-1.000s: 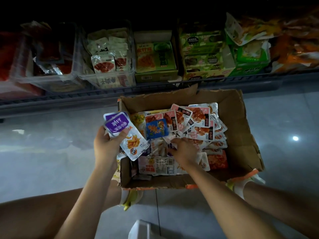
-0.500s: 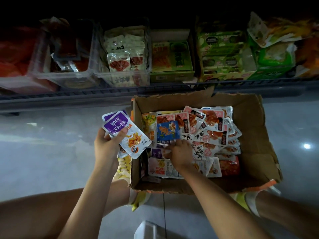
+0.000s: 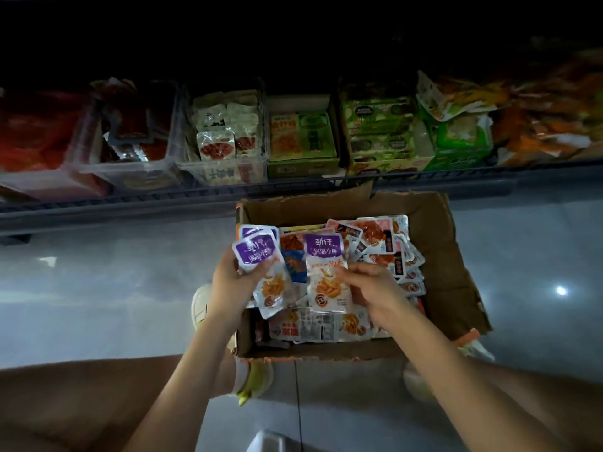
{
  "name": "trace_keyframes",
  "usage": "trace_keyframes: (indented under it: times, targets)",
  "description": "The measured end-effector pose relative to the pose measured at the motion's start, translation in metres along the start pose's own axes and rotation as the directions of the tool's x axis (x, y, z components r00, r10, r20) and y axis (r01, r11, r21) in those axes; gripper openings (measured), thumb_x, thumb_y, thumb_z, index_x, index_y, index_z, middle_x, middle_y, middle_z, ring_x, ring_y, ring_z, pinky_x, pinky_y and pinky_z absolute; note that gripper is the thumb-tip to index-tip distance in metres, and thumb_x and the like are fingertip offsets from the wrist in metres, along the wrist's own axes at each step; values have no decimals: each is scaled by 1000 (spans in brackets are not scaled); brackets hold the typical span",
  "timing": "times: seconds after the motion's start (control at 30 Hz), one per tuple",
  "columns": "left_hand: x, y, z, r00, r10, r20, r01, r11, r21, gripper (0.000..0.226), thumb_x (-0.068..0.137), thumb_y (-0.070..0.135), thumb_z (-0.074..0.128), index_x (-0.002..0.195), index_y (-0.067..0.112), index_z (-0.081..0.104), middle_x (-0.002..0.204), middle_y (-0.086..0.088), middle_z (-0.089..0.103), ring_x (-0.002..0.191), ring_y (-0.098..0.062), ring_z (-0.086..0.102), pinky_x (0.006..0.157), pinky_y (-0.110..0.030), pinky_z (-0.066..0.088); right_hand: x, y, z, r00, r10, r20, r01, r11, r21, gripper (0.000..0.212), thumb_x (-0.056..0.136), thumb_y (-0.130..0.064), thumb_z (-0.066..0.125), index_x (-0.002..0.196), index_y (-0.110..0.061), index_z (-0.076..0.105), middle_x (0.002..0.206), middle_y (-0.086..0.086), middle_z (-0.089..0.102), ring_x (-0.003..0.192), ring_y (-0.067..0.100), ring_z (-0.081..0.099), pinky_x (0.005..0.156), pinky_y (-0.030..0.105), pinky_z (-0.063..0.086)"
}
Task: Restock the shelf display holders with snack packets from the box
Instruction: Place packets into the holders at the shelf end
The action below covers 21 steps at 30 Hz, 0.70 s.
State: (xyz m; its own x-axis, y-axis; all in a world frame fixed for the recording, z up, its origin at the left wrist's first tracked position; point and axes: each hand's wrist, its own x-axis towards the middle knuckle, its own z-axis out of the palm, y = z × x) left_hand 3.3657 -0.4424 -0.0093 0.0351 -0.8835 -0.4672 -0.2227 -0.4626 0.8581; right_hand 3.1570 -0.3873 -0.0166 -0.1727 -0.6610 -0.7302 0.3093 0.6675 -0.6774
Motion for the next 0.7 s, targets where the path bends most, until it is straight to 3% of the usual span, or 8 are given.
trace_keyframes:
  times: [0.07,0.2,0.33,0.43,0.5,0.6,0.7]
  targets:
    - [-9,2,11,992,-4,123,2,1000,22,33,85,17,69,114,24,55,107,5,68,101,-17,65,86,-38,53,-5,0,6,1000,-2,-5,1,999,-40,13,77,-18,74,87,-10,71,89,4,75,86,20,71,85,41,55]
    - [-23,7,27,966,-87,244,111,990,-84,25,98,24,49,123,24,51,111,4,66,106,-15,62,93,-35,49,-15,3,23,987,-159,-26,150,965,-213,14,79,-25,74,83,-12,71,85,0,74,83,14,71,84,36,56]
    - [-32,19,34,951,-111,288,165,972,-167,20,98,37,43,114,28,51,99,7,69,89,-6,68,71,-19,53,-23,-3,32,964,-266,-1,242,879,-412,20,83,-33,69,88,-13,67,88,-3,71,82,10,68,76,29,57]
    - [-39,31,39,963,-78,260,132,972,-196,18,93,26,55,111,24,53,106,-4,70,100,-22,67,92,-44,52,-35,-16,34,927,-374,0,336,833,-440,16,84,-28,70,84,-13,64,81,-5,67,77,8,66,67,16,51]
    - [-44,43,40,968,-50,244,109,967,-232,15,91,23,58,106,27,55,110,-6,68,107,-27,63,99,-51,46,-47,-29,35,913,-407,16,382,844,-376,17,82,-20,72,94,-15,62,86,-7,67,77,1,64,65,11,49]
    - [-57,72,40,967,22,255,50,961,-270,26,83,31,62,109,26,57,113,-8,68,110,-31,61,100,-55,44,-67,-52,34,915,-400,49,400,889,-224,43,80,-7,73,117,-18,54,98,-5,68,82,-2,64,72,15,52]
    - [-70,109,39,965,84,247,-16,964,-264,22,91,24,58,113,20,55,112,-10,67,107,-32,62,97,-55,46,-93,-86,34,893,-440,90,449,877,-168,51,80,2,70,125,-15,54,102,3,71,91,13,68,81,29,55]
